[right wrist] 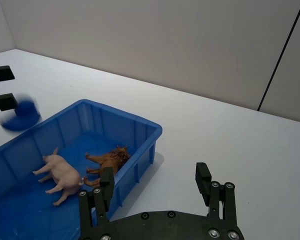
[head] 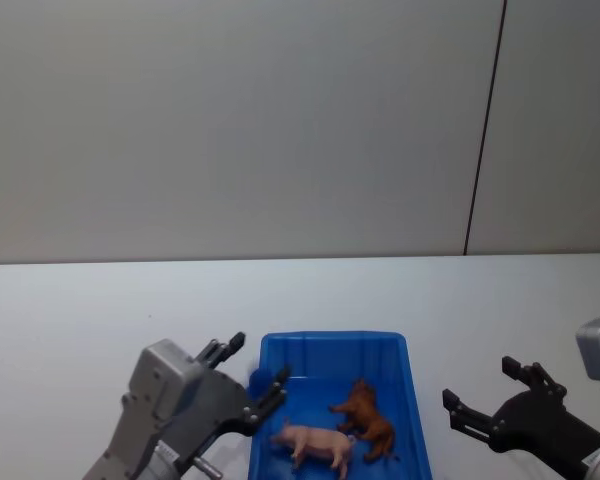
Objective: Pick up the two dolls from the table and place them into the box.
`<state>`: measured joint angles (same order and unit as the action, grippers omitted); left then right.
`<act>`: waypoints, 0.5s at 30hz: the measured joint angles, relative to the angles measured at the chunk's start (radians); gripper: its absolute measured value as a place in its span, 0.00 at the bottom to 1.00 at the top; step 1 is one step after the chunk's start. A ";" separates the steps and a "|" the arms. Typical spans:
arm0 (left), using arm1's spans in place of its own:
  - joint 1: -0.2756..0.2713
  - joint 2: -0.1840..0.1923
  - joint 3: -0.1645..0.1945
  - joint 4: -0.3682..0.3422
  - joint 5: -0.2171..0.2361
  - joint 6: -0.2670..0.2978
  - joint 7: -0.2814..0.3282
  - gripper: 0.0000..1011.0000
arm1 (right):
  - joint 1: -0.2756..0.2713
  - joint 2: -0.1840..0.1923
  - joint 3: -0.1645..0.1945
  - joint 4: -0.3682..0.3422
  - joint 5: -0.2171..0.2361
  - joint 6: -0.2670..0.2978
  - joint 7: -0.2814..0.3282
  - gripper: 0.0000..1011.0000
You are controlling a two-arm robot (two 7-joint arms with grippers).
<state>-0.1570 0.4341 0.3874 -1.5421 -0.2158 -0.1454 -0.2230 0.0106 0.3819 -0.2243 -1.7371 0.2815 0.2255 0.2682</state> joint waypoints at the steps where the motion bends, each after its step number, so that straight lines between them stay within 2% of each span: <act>1: -0.001 -0.002 0.001 -0.001 0.002 0.000 -0.003 0.70 | 0.000 0.000 0.000 0.000 0.000 0.000 0.000 0.99; 3: -0.008 -0.012 0.006 -0.003 0.007 -0.002 -0.015 0.77 | 0.000 0.000 0.000 0.000 0.000 0.000 0.000 0.99; 4: -0.010 -0.015 0.008 -0.004 0.008 -0.003 -0.018 0.77 | 0.000 0.000 0.000 0.000 0.000 0.000 0.000 0.99; 5: -0.014 -0.022 0.012 -0.005 0.011 -0.004 -0.026 0.83 | 0.000 0.000 0.000 0.000 0.000 0.000 0.000 0.99; 7: -0.019 -0.030 0.016 -0.006 0.013 -0.007 -0.037 0.86 | 0.000 0.000 0.000 0.000 0.000 0.000 0.000 0.99; 10: -0.026 -0.039 0.020 -0.006 0.015 -0.011 -0.051 0.98 | 0.000 0.000 0.000 0.000 0.000 0.000 0.000 0.99; 15: -0.034 -0.050 0.024 -0.006 0.015 -0.021 -0.068 0.99 | 0.000 0.000 0.000 0.000 0.000 0.000 0.000 0.99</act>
<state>-0.1906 0.3840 0.4110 -1.5482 -0.2007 -0.1659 -0.2907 0.0106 0.3819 -0.2242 -1.7371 0.2815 0.2255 0.2682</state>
